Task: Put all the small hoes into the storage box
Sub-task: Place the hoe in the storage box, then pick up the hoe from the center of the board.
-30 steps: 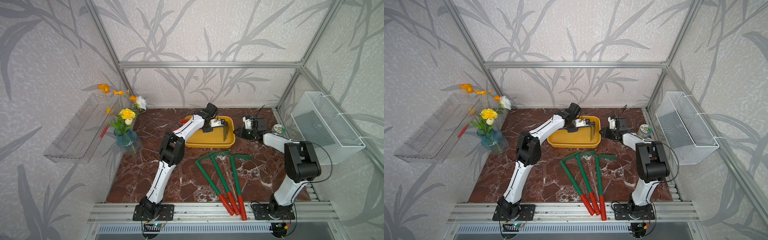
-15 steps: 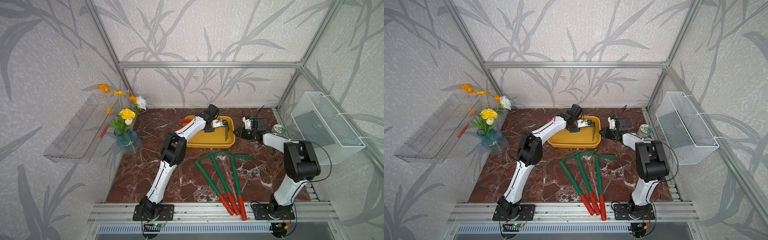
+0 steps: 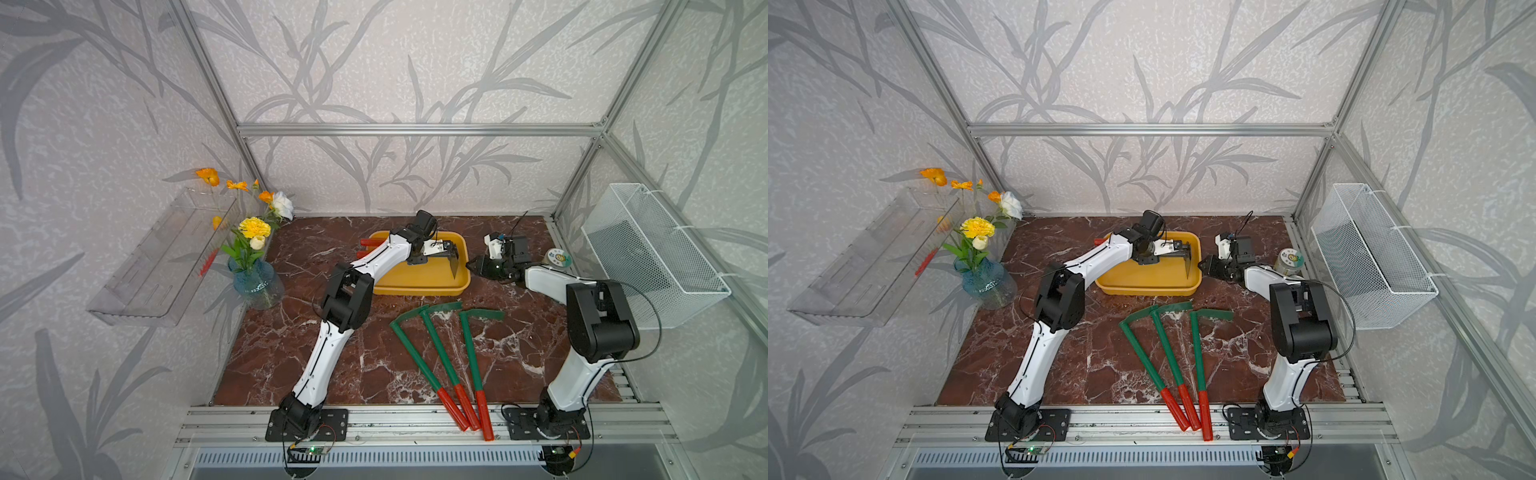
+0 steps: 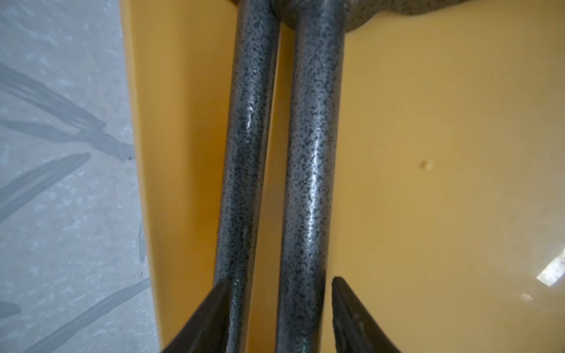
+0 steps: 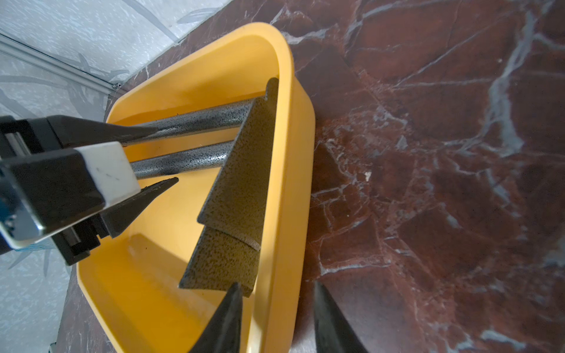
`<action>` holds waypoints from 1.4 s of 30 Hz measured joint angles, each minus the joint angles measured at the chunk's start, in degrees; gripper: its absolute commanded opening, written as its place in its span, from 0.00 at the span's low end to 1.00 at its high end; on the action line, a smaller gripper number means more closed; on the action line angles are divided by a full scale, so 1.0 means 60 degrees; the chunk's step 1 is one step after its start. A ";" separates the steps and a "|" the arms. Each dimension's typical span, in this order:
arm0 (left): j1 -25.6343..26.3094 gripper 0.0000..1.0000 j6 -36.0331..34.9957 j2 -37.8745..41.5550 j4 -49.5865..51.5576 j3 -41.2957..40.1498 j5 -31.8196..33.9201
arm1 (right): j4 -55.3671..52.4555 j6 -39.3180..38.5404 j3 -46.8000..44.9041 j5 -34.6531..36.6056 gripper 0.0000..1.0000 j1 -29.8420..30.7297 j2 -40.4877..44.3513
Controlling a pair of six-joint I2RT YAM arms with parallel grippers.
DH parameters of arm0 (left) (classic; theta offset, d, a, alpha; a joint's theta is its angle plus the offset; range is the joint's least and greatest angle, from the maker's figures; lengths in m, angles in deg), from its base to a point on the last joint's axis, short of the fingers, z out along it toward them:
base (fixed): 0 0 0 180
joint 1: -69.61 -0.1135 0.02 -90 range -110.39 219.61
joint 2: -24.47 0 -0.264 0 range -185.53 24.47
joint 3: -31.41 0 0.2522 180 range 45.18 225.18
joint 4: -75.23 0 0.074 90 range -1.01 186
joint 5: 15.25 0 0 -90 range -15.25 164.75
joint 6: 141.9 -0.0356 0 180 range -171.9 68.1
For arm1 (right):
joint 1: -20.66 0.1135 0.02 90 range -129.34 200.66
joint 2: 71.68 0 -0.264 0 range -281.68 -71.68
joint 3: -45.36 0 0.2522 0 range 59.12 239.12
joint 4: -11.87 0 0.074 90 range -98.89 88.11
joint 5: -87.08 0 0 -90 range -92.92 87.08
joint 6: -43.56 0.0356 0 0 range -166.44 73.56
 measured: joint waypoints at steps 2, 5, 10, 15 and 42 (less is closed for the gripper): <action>-0.0004 0.56 0.0098 0.0000 0.0000 0.0033 0.0095 | 0.0000 0.0000 0.0000 -0.0004 0.39 0.0000 0.0000; -0.0004 0.56 0.0171 0.0000 0.0025 0.0189 0.0280 | 0.0004 0.0000 -0.0004 -0.0011 0.39 0.0000 -0.0004; -0.0004 0.57 0.0331 0.0182 -0.0098 0.0528 0.0688 | 0.0004 0.0000 0.0000 -0.0015 0.39 0.0000 0.0000; 0.0018 0.57 0.0565 0.0776 -0.0135 0.0601 0.1038 | -0.0004 0.0000 -0.0004 -0.0011 0.39 0.0000 0.0011; 0.0492 0.46 0.9103 0.9908 -0.1173 -0.8939 0.1574 | -0.3184 -0.1807 0.0659 0.1854 0.40 0.1118 0.2932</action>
